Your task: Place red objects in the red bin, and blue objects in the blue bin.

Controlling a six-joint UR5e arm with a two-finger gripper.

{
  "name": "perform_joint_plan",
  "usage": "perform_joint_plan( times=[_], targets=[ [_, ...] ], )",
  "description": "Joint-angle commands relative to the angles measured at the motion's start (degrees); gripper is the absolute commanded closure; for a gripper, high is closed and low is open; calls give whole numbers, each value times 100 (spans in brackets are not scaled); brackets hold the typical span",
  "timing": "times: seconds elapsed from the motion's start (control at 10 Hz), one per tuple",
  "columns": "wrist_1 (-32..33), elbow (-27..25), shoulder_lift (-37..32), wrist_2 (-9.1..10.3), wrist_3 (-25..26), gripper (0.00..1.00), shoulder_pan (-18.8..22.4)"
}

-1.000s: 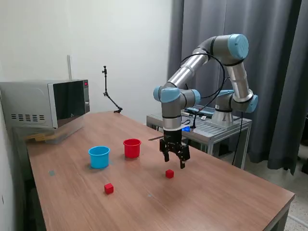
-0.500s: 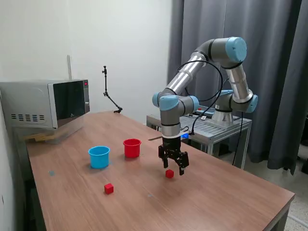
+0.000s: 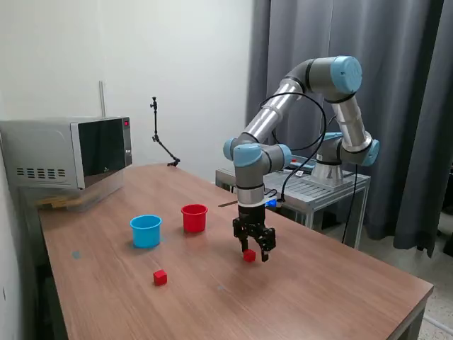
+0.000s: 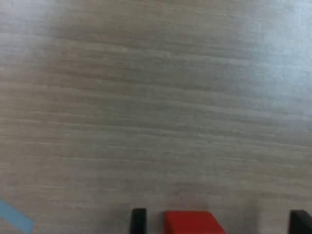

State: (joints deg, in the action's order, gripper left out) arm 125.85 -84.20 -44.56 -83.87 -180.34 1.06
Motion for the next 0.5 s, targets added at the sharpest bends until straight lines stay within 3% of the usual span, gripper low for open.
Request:
perform_joint_plan(
  times=[0.0, 0.4],
  targets=[
    [-8, 0, 9, -7, -1, 100, -1],
    [-8, 0, 9, -59, -1, 100, -1]
  ],
)
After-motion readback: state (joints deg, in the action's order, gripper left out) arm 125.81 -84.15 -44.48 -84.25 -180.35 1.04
